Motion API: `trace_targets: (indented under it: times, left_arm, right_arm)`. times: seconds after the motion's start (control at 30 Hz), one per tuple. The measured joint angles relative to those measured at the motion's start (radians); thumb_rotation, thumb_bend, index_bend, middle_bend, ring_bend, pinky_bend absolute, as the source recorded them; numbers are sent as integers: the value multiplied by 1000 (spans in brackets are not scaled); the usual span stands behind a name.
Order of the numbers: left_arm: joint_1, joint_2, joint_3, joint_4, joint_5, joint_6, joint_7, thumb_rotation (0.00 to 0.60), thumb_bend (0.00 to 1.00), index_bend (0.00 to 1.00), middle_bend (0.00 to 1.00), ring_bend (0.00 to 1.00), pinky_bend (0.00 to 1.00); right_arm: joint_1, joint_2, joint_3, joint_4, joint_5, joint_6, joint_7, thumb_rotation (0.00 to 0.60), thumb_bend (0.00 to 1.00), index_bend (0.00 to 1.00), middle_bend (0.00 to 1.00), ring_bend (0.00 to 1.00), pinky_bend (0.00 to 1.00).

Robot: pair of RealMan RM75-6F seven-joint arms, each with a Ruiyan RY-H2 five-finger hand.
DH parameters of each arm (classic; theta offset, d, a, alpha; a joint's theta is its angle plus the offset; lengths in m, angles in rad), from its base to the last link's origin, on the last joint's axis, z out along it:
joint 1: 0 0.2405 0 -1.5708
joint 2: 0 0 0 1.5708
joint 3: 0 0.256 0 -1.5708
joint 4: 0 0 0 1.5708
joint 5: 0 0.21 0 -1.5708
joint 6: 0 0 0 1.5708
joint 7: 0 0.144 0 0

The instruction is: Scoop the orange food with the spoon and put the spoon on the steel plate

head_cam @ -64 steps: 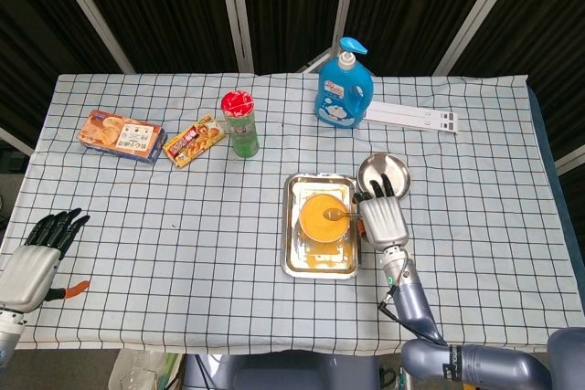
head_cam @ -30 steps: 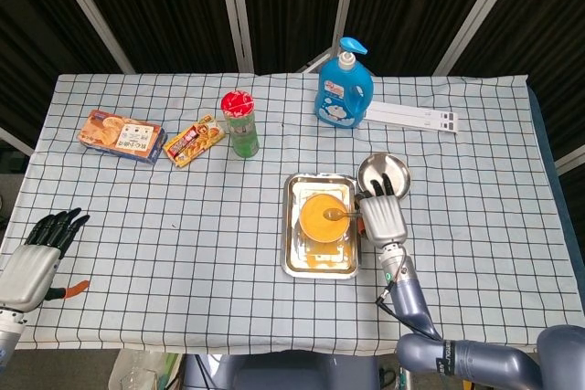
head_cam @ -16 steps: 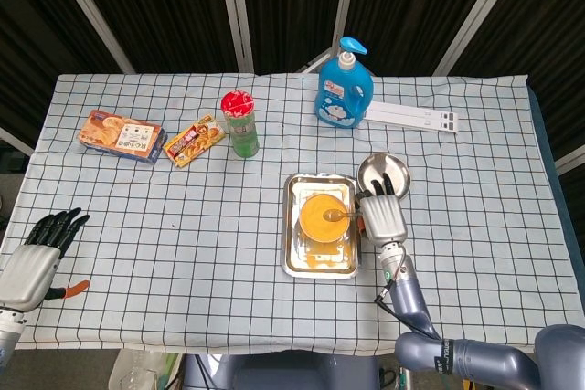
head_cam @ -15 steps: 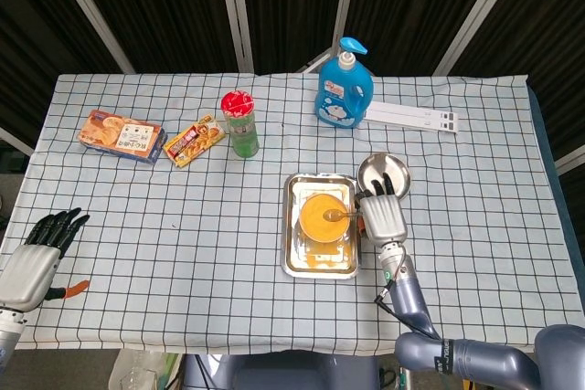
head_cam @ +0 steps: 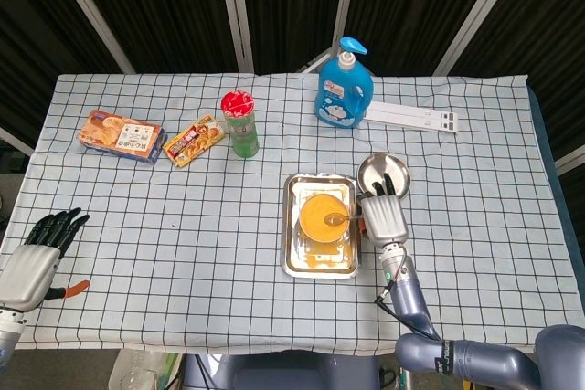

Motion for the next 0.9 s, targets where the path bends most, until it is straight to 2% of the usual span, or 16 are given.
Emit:
trace_targets:
  times: [0.3, 0.53, 0.9]
  left_arm:
    - [0, 0, 0, -1, -1, -1, 0, 600, 0, 0, 0, 0, 0]
    - [-1, 1, 0, -2, -1, -2, 0, 600, 0, 0, 0, 0, 0]
    - [-1, 0, 0, -2, -1, -2, 1, 600, 0, 0, 0, 0, 0]
  right_arm:
    - [-2, 3, 0, -6, -1, 6, -4, 600, 474, 612, 527, 263, 0]
    - [-4, 12, -2, -16, 1, 9, -10, 600, 574, 624, 553, 281, 0]
    - [-9, 25, -13, -41, 4, 14, -25, 600, 638, 637, 561, 281, 0]
